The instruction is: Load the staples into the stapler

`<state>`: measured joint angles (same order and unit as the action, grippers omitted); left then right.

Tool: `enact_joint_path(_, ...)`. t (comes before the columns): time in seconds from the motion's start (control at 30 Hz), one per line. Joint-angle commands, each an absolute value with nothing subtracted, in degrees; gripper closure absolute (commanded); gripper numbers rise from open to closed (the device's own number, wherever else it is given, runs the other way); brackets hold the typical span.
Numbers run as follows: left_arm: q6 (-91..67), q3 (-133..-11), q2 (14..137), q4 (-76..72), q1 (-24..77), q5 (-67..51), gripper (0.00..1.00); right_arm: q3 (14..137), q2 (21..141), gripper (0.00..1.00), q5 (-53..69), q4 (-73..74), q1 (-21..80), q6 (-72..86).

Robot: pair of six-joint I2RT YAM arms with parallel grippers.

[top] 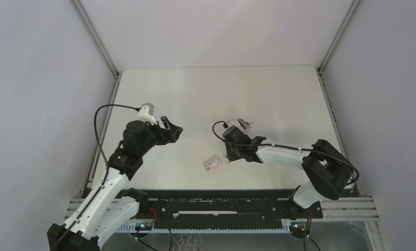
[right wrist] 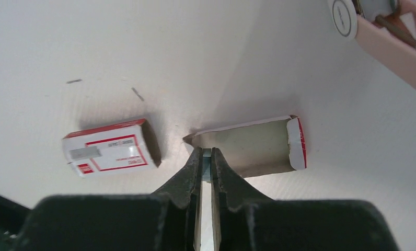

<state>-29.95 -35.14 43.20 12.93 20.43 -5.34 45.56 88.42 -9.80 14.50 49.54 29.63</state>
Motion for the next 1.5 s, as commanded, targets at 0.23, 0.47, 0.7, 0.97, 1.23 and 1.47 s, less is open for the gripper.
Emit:
enact_joint_path(0.23, -33.3, -28.3, 44.7, -4.1, 25.8, -13.3, 0.19, 42.5, 73.4, 0.97, 12.5, 2.6, 38.2, 31.8)
enact_joint_path(0.47, -33.5, -29.4, 50.0, -15.6, 38.5, -11.9, 0.19, 41.8, 63.8, 0.96, 21.3, -1.6, 33.5, 33.8)
enact_joint_path(0.7, -37.4, -30.0, 55.7, -26.3, 42.2, -13.0, 0.2, 40.2, 58.3, 0.96, 25.6, -5.7, 32.4, 38.2)
enact_joint_path(0.97, -41.9, -29.7, 56.0, -35.5, 42.3, -18.7, 0.25, 38.9, 55.5, 0.95, 30.9, -12.3, 32.9, 41.8)
enact_joint_path(1.23, -42.4, -30.7, 57.7, -35.8, 43.5, -21.1, 0.35, 39.0, 54.8, 0.95, 31.2, -14.9, 33.5, 43.2)
enact_joint_path(1.47, -42.9, -32.8, 60.0, -35.8, 45.3, -20.3, 0.42, 38.9, 54.4, 0.94, 27.0, -12.7, 35.1, 41.1)
